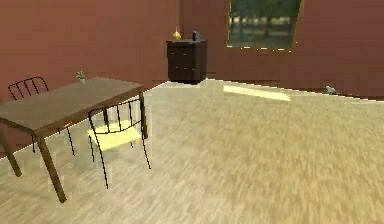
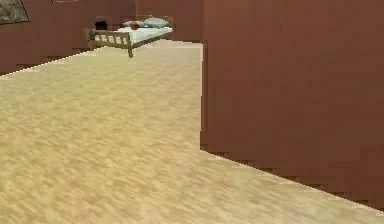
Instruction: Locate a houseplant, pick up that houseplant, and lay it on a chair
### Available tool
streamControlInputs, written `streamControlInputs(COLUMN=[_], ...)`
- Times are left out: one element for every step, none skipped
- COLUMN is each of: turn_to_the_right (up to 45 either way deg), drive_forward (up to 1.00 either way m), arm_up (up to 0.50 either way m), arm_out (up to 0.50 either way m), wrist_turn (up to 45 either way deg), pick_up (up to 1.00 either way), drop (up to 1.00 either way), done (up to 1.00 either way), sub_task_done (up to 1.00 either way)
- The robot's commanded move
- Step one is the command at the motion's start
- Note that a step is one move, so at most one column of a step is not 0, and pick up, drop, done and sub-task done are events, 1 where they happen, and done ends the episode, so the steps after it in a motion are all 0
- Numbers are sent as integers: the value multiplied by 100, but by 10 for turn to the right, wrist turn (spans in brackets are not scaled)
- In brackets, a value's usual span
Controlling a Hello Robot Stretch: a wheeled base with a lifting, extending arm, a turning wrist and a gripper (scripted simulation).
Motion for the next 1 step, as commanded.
streamControlInputs(turn_to_the_right=[30], drive_forward=[0], arm_up=[0], arm_out=[0], wrist_turn=[0], pick_up=[0], drop=[0], done=[0], sub_task_done=[0])
